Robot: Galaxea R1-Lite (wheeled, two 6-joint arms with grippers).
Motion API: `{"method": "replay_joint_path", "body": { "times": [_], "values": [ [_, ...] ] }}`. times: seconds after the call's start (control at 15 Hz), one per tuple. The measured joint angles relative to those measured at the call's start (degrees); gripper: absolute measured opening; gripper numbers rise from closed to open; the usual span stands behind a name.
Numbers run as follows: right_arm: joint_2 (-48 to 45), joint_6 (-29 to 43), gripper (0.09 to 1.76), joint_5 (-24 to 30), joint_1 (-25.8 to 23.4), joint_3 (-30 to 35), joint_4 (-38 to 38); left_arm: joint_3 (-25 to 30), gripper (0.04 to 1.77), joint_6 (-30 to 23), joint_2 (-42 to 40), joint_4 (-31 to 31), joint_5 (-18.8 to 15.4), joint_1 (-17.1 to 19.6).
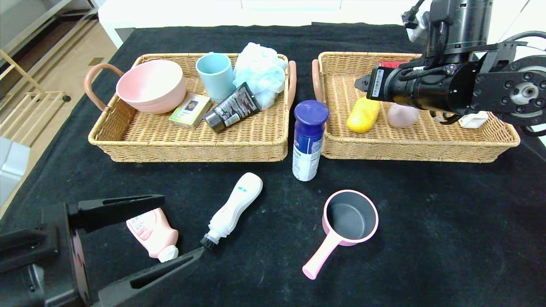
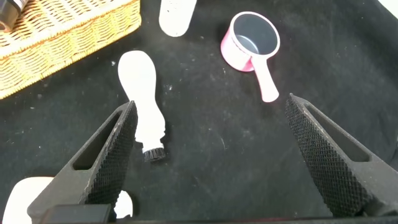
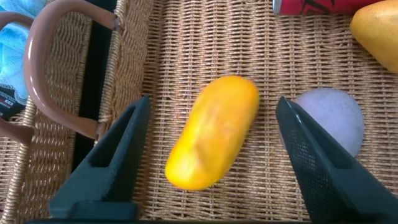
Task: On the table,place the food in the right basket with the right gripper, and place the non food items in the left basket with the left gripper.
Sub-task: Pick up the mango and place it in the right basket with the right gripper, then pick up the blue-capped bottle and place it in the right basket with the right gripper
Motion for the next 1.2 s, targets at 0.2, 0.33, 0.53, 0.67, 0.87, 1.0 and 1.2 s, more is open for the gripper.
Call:
{"method": "replay_joint_path", "body": {
  "times": [0.2, 0.33, 0.53, 0.67, 0.87, 1.0, 1.2],
  "values": [
    [-1.4, 0.0, 1.56, -0.3, 0.4, 1.3, 0.2, 0.0, 1.72, 0.0, 0.0, 0.0, 0.1, 0.0],
    [-3.4, -0.2, 1.59, -0.3, 1.2, 3.9, 0.2, 0.0, 1.72, 0.0, 0.0, 0.0, 0.1, 0.0],
    [-7.6, -0.6, 1.63, -0.3, 3.0, 10.2, 0.0, 0.0, 1.72, 0.0, 0.1, 0.0, 0.1, 0.0],
    [-10.6, -1.0, 1.65, -0.3, 4.3, 14.8, -0.1, 0.0, 1.72, 0.0, 0.2, -0.1, 0.5, 0.0],
    [-15.0, -2.1, 1.67, -0.3, 6.2, 20.1, -0.2, 0.1, 1.72, 0.3, 0.4, 0.0, 0.8, 0.1],
    [-17.8, -3.3, 1.68, -0.3, 7.5, 23.7, -0.3, 0.2, 1.72, 0.3, 0.6, 0.0, 0.8, 0.0],
    [-21.7, -5.4, 1.69, 0.3, 9.0, 30.3, -2.7, 0.2, 1.72, 0.3, 0.7, 0.0, 0.8, 0.0]
  ]
}}
